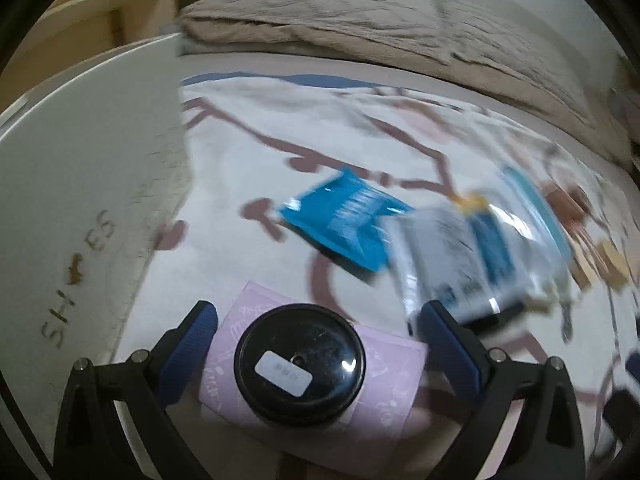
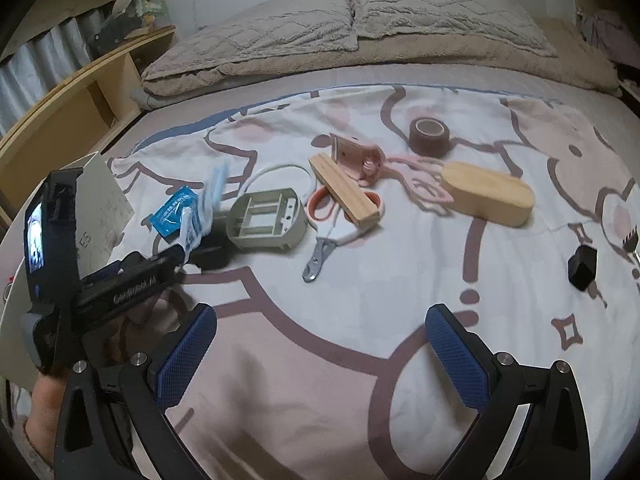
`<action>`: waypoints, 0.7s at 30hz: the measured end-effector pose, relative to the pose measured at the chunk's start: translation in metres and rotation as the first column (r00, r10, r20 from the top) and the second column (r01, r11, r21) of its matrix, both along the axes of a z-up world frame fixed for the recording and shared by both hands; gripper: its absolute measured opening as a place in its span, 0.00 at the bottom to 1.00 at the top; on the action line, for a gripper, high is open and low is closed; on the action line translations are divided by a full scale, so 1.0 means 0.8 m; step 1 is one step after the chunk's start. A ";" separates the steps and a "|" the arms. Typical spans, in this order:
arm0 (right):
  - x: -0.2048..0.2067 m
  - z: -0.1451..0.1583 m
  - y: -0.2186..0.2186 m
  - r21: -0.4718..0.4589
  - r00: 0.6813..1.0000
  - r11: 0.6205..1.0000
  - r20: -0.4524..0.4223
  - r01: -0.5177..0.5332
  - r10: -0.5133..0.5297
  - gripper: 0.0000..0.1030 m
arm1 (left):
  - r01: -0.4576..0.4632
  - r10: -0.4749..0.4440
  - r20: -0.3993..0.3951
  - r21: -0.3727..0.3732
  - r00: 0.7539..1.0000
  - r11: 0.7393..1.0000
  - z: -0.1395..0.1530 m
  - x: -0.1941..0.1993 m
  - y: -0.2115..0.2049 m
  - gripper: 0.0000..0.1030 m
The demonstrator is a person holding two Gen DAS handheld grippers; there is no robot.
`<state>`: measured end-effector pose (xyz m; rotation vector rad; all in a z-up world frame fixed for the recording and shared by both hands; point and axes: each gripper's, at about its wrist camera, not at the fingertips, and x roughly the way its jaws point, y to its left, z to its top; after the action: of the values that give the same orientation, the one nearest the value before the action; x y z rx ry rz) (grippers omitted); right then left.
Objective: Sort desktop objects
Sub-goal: 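Lower the left tool toward the black jar on the lilac card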
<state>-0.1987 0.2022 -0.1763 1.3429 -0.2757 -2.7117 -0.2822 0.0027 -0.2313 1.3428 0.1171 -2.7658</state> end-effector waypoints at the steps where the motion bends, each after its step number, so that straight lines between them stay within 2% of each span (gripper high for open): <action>1: 0.002 -0.001 0.004 -0.006 1.000 1.000 -0.001 0.008 -0.008 1.00 | 0.044 -0.044 0.001 0.001 0.999 0.999 0.000 0.004 0.009 0.98; 5: 0.007 -0.003 0.024 -0.032 0.999 0.998 0.006 0.053 -0.053 1.00 | 0.176 -0.176 0.000 -0.059 0.984 0.983 0.001 0.020 0.047 0.98; 9: 0.014 -0.003 0.043 -0.044 0.995 0.994 0.014 0.098 -0.098 1.00 | 0.259 -0.260 0.000 -0.098 0.966 0.961 0.003 0.033 0.074 0.98; 11: 0.017 -0.002 0.051 -0.039 0.994 0.993 0.014 0.109 -0.109 1.00 | 0.277 -0.278 0.006 -0.094 0.961 0.956 0.004 0.037 0.080 0.98; 16: 0.025 -0.002 0.067 -0.023 0.990 0.990 0.012 0.139 -0.139 1.00 | 0.333 -0.332 0.015 -0.026 0.943 0.943 0.005 0.054 0.089 0.98; 19: 0.031 -0.007 0.075 -0.011 0.988 0.988 0.028 0.155 -0.155 1.00 | 0.396 -0.396 0.017 -0.013 0.918 0.918 0.006 0.068 0.106 0.98; 21: 0.035 -0.011 0.080 0.001 0.987 0.987 0.038 0.159 -0.159 1.00 | 0.457 -0.456 0.015 -0.034 0.890 0.889 0.008 0.084 0.126 0.98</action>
<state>-0.1709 0.2660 -0.1855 1.4323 -0.4051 -2.8145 -0.2150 0.1036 -0.2251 1.5406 -0.2901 -3.1138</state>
